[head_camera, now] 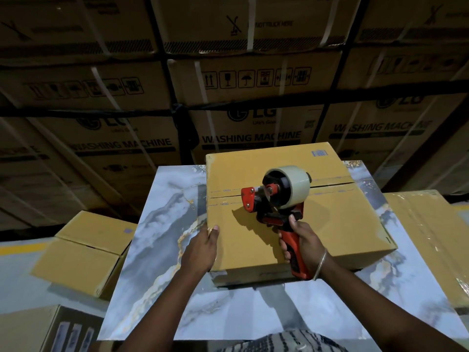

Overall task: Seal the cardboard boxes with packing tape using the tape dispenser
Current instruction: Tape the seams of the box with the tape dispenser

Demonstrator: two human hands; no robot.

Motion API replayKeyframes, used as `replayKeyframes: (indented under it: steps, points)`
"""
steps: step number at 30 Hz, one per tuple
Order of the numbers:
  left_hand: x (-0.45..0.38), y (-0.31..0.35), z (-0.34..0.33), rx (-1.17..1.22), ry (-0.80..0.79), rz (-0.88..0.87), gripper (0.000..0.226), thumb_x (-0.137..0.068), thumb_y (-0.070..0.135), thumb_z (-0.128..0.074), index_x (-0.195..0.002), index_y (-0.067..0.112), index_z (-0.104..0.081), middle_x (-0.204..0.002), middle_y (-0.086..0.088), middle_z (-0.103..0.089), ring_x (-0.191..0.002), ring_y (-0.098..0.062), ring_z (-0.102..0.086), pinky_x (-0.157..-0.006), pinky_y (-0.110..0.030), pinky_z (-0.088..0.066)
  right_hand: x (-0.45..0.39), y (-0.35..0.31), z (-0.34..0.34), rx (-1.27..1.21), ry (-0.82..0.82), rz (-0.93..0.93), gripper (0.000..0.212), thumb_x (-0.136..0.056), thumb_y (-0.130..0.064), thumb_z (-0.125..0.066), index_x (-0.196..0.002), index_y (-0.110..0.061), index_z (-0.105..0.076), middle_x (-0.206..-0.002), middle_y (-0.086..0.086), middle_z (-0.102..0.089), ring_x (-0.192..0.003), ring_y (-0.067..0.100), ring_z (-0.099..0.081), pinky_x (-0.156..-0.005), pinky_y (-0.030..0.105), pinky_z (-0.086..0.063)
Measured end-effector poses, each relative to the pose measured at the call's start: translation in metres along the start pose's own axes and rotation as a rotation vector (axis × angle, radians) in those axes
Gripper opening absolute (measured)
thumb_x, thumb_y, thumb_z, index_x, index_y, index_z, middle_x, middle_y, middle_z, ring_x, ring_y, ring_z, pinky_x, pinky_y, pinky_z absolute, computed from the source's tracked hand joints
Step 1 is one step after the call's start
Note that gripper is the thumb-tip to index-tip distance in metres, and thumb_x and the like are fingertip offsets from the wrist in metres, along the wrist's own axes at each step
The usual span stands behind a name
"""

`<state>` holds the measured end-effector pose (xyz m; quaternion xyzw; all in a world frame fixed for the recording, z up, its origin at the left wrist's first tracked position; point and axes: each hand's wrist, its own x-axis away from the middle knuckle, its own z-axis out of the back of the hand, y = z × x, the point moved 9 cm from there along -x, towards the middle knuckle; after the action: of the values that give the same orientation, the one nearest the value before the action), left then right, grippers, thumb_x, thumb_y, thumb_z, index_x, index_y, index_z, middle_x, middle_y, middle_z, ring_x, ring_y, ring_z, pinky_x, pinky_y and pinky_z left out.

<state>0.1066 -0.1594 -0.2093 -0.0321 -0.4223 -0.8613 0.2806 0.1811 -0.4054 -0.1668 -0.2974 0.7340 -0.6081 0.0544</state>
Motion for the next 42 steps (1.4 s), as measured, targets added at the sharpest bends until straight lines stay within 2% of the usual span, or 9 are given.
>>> replayKeyframes:
  steps: [6,9,12,16,22,26,31,36,42]
  points:
    - [0.004,0.012,0.024,-0.226,0.186,0.009,0.077,-0.1,0.053,-0.043,-0.156,0.005,-0.02,-0.161,-0.015,-0.027,-0.144,-0.035,-0.032,-0.114,-0.05,-0.032,0.0,-0.006,-0.003,0.047,-0.007,0.043,0.083,-0.063,-0.082,-0.072,-0.076,-0.001,-0.057,-0.057,0.015,-0.049,-0.038,0.021,-0.043,-0.04,0.025,-0.036]
    - [0.019,0.068,0.049,0.043,0.391,-0.241,0.043,-0.103,0.033,-0.049,-0.141,0.012,-0.052,-0.136,-0.008,-0.057,-0.121,-0.025,-0.056,-0.099,-0.042,-0.048,0.001,-0.015,0.006,0.044,0.006,0.075,0.082,-0.067,-0.079,-0.071,-0.079,0.001,-0.056,-0.057,0.015,-0.047,-0.037,0.02,-0.041,-0.039,0.024,-0.035]
    - [0.001,0.101,0.03,0.62,0.163,-0.095,0.029,-0.104,0.029,-0.05,-0.1,0.011,-0.072,-0.087,-0.004,-0.072,-0.079,-0.022,-0.065,-0.071,-0.037,-0.051,0.001,-0.031,0.021,0.073,-0.013,0.11,0.077,-0.073,-0.073,-0.07,-0.082,0.002,-0.057,-0.059,0.016,-0.047,-0.037,0.021,-0.041,-0.039,0.024,-0.033]
    - [-0.015,0.15,-0.032,1.017,-0.291,0.335,0.034,-0.094,0.041,-0.061,-0.093,0.006,-0.063,-0.086,-0.012,-0.069,-0.08,-0.028,-0.064,-0.067,-0.034,-0.047,-0.001,-0.054,0.049,0.15,-0.053,0.113,0.076,-0.073,-0.076,-0.069,-0.077,-0.001,-0.058,-0.06,0.018,-0.048,-0.038,0.021,-0.042,-0.04,0.025,-0.033]
    - [-0.036,0.2,-0.099,0.992,-0.591,0.434,0.062,-0.063,0.04,-0.084,-0.112,0.008,-0.066,-0.114,-0.014,-0.065,-0.097,-0.03,-0.064,-0.081,-0.038,-0.055,-0.007,-0.081,0.098,0.207,-0.079,0.097,0.072,-0.074,-0.077,-0.068,-0.072,-0.006,-0.061,-0.055,0.015,-0.049,-0.036,0.021,-0.043,-0.04,0.023,-0.033]
    - [-0.052,0.211,-0.134,1.014,-0.547,0.506,0.026,-0.085,0.025,-0.073,-0.104,0.009,-0.066,-0.101,-0.013,-0.063,-0.078,-0.023,-0.064,-0.047,-0.027,-0.055,-0.009,-0.087,0.128,0.174,-0.08,0.083,0.079,-0.075,-0.077,-0.068,-0.077,0.001,-0.057,-0.055,0.015,-0.049,-0.036,0.02,-0.044,-0.041,0.024,-0.035]
    - [-0.058,0.225,-0.165,1.045,-0.542,0.567,0.012,-0.097,0.011,-0.056,-0.099,0.001,-0.063,-0.086,-0.015,-0.063,-0.068,-0.019,-0.061,-0.043,-0.025,-0.055,-0.012,-0.083,0.163,0.094,-0.037,0.039,0.077,-0.075,-0.075,-0.069,-0.083,0.001,-0.057,-0.057,0.015,-0.048,-0.036,0.02,-0.043,-0.039,0.025,-0.034]
    - [-0.072,0.246,-0.18,1.021,-0.609,0.521,0.056,-0.097,0.048,-0.054,-0.087,-0.004,-0.071,-0.087,-0.017,-0.066,-0.067,-0.023,-0.064,-0.048,-0.029,-0.056,-0.012,-0.082,0.185,0.041,0.011,0.03,0.079,-0.067,-0.078,-0.072,-0.075,-0.001,-0.058,-0.055,0.015,-0.047,-0.033,0.019,-0.042,-0.036,0.022,-0.033]
    - [-0.097,0.275,-0.18,0.445,-0.548,0.29,0.014,-0.09,-0.001,-0.06,-0.077,-0.002,-0.067,-0.072,-0.016,-0.064,-0.054,-0.019,-0.063,-0.05,-0.027,-0.055,-0.01,-0.078,0.201,0.012,0.088,-0.012,0.072,-0.076,-0.071,-0.065,-0.077,0.001,-0.056,-0.055,0.014,-0.048,-0.034,0.02,-0.041,-0.037,0.022,-0.034]
